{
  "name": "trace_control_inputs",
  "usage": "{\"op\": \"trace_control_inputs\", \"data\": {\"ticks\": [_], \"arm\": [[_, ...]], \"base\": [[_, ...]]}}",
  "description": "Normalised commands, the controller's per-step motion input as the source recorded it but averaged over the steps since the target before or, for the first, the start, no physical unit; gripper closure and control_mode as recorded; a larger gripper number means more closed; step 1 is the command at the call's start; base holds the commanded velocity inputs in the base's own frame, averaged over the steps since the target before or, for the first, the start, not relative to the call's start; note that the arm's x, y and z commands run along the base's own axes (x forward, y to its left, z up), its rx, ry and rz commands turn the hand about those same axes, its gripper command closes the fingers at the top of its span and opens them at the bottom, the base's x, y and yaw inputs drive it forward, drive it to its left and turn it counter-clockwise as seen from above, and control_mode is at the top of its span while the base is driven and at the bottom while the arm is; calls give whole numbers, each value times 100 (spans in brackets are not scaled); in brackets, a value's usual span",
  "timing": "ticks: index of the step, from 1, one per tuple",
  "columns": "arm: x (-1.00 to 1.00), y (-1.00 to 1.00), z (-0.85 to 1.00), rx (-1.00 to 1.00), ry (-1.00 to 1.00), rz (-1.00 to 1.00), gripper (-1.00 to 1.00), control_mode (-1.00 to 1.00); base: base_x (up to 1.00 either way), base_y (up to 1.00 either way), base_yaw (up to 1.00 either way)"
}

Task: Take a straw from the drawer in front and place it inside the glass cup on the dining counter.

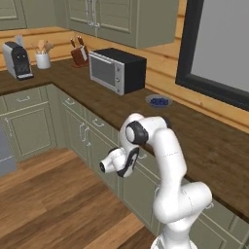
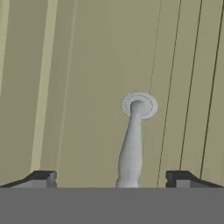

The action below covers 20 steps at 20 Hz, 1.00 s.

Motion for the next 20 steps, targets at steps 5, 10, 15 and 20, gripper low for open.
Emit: {"op": "trace_control_inputs", "data": {"ticks": [5,10,15,20], "arm": [[37,-6,-26,0,0,0,-100,-100],[7,-23,-12,0,0,0,100,-100],[-20,-23,0,1,-7,0,100,-100],[-61,-1,0,8,-10,0,100,-100]], "base": [[0,0,0],[0,0,0],[0,0,0],[0,0,0]]}}
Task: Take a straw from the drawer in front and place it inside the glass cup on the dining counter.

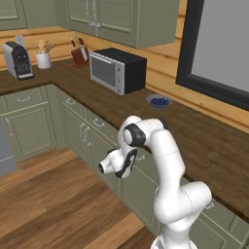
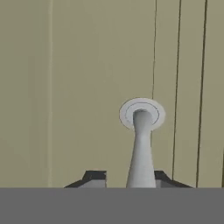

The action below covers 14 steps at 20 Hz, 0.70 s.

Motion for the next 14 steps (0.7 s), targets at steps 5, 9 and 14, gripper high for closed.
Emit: {"op": "trace_control_inputs", "data": {"ticks": [5,9,14], "arm": [[-86,23,0,11,-8,0,100,-100],[-92,73,0,8,-3,2,100,-100],[-81,99,1,4,0,3,100,-100]], "base": [[0,0,0],[0,0,0],[0,0,0]]}}
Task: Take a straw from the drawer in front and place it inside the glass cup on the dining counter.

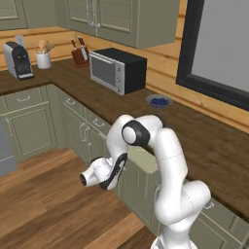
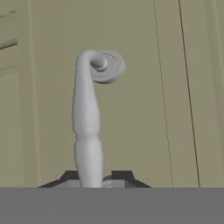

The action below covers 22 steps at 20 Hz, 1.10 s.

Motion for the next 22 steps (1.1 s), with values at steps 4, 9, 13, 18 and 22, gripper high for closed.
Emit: {"op": "trace_control_inputs", "data": {"ticks": [4,9,13,18,22], "arm": [[-70,100,4,2,0,4,100,-100],[-65,100,6,2,0,5,100,-100],[-54,91,22,8,0,2,-100,-100],[-34,33,80,26,2,0,-100,-100],[-21,0,97,41,23,0,-100,-100]], "base": [[0,0,0],[0,0,0],[0,0,0],[0,0,0],[0,0,0]]}}
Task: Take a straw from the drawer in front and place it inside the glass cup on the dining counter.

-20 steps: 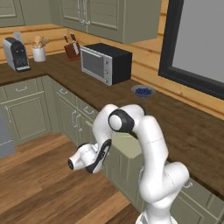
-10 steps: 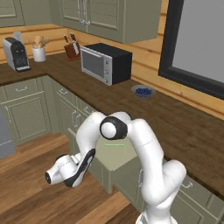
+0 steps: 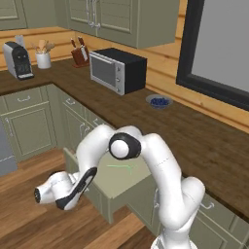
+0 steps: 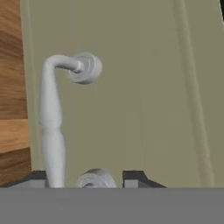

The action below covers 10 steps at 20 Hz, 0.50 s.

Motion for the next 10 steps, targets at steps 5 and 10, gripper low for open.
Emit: {"op": "trace_control_inputs", "data": {"ticks": [5,10], "arm": [[-16,0,79,43,34,0,-100,-100],[-22,-1,77,45,31,0,-100,-100]], "base": [[0,0,0],[0,0,0]]}}
